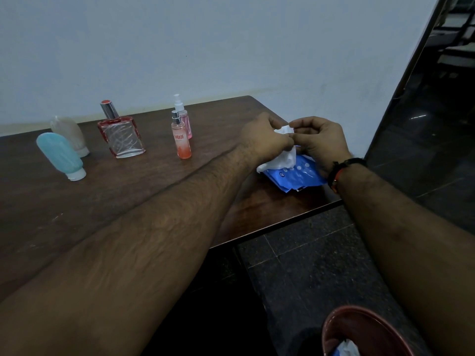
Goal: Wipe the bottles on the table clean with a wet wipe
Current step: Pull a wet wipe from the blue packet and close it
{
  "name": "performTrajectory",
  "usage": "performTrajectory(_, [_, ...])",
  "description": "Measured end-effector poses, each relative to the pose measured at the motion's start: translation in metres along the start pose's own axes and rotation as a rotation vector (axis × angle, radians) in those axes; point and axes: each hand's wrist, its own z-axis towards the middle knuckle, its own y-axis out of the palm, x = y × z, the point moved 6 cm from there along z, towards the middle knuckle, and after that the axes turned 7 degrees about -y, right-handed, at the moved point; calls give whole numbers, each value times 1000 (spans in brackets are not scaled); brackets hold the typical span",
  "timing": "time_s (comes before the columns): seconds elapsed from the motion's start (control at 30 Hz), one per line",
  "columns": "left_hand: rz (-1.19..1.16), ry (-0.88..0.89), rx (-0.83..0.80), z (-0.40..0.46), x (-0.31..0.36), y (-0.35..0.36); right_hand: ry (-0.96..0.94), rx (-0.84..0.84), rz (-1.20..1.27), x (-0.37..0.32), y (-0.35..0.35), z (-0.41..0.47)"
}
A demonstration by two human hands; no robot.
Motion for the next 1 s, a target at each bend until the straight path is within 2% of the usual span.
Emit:
performTrajectory(0.5, [-115,-52,-36,4,-8,-4,44,-77,63,6,1,0])
performTrajectory(0.77, [-298,-75,-81,5,-13,-4,64,-154,41,8,4,0])
performTrajectory(1.0, [-338,-78,-98,6,-17,-4,91,-205,92,11,7,-1])
